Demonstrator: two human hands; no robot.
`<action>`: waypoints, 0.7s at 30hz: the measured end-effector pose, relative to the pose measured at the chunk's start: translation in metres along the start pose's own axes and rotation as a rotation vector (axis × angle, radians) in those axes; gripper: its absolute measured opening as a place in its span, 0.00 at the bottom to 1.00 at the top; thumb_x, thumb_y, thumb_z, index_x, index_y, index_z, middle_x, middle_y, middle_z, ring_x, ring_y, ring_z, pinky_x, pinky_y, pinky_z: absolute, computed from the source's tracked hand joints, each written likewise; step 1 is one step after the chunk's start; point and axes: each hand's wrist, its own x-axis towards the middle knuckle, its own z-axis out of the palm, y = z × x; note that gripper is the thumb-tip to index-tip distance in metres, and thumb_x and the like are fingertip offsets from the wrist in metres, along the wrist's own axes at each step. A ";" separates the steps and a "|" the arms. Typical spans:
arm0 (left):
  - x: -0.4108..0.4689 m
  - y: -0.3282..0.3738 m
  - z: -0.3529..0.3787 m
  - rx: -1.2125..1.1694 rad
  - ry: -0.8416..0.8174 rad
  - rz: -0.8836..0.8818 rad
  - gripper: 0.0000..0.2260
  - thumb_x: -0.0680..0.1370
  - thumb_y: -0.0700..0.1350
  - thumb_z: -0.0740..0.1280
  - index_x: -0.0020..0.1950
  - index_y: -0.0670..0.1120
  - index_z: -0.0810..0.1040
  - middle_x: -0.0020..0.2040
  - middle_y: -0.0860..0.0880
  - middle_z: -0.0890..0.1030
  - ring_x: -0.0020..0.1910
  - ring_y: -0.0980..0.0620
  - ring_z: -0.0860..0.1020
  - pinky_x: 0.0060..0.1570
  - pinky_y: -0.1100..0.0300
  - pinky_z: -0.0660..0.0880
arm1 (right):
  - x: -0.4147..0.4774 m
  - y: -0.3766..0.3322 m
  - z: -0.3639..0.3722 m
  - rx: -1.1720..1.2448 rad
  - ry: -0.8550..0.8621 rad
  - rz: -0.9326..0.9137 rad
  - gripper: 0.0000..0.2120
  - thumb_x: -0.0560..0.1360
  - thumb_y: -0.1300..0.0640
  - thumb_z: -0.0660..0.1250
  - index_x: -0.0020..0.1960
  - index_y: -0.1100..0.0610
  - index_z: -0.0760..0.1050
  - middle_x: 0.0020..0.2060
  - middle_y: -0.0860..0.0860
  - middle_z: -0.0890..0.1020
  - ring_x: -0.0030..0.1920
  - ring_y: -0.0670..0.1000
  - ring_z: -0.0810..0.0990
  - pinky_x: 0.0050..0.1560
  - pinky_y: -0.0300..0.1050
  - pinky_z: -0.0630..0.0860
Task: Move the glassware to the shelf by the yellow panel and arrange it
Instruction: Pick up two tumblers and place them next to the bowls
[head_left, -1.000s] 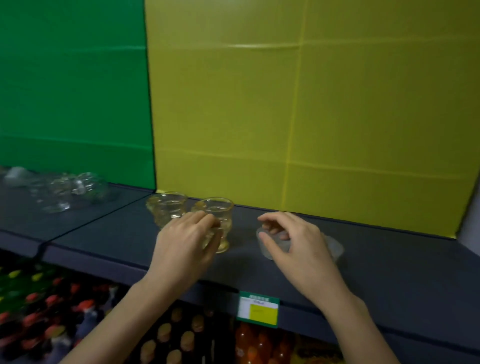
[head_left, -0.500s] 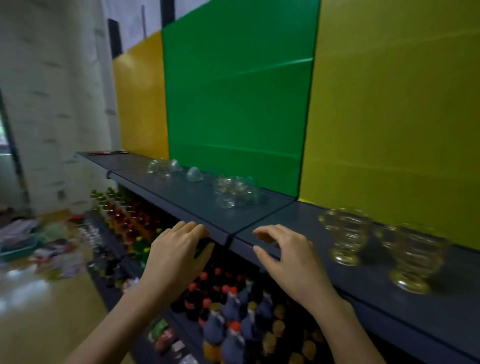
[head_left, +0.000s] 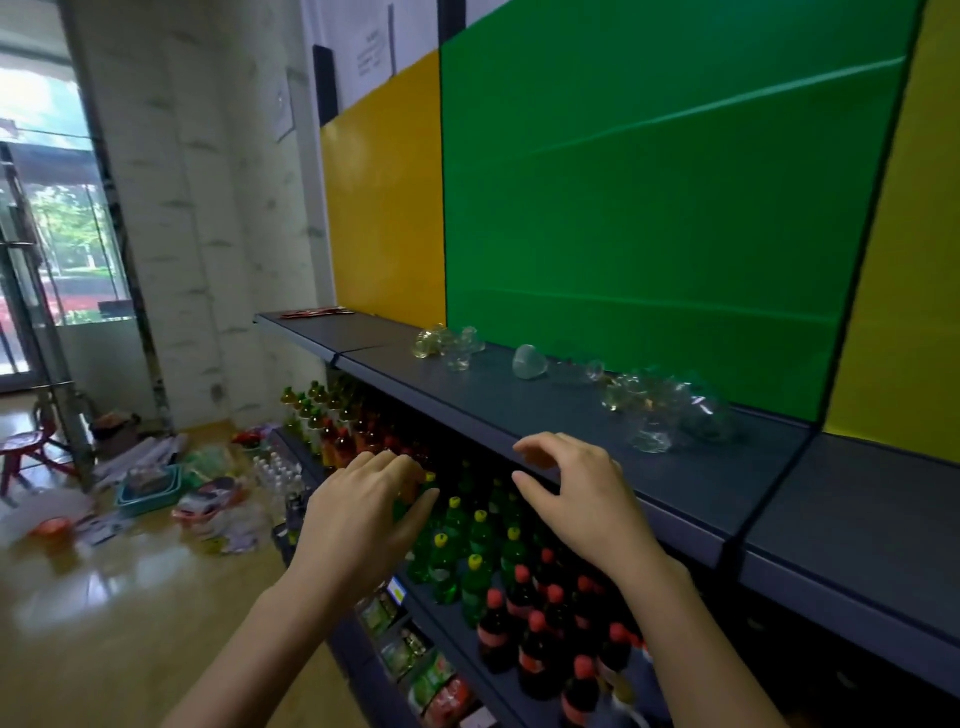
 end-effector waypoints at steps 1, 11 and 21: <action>0.003 -0.012 0.003 0.004 -0.003 -0.011 0.13 0.75 0.56 0.62 0.49 0.48 0.77 0.46 0.51 0.80 0.48 0.50 0.76 0.42 0.59 0.70 | 0.011 -0.002 0.009 0.003 -0.006 -0.002 0.13 0.74 0.49 0.64 0.57 0.48 0.74 0.53 0.44 0.80 0.54 0.46 0.77 0.53 0.42 0.75; 0.071 -0.131 0.066 -0.018 0.018 -0.078 0.16 0.76 0.58 0.59 0.54 0.48 0.75 0.50 0.50 0.80 0.51 0.49 0.77 0.45 0.55 0.73 | 0.132 -0.001 0.113 0.074 0.023 0.031 0.13 0.73 0.51 0.66 0.56 0.51 0.76 0.52 0.47 0.81 0.52 0.47 0.78 0.54 0.46 0.76; 0.187 -0.249 0.139 -0.023 0.011 -0.010 0.13 0.75 0.54 0.62 0.54 0.48 0.76 0.51 0.50 0.81 0.52 0.49 0.77 0.43 0.55 0.74 | 0.275 0.031 0.195 0.052 0.135 0.121 0.16 0.73 0.52 0.66 0.60 0.52 0.73 0.53 0.47 0.79 0.54 0.48 0.76 0.54 0.45 0.74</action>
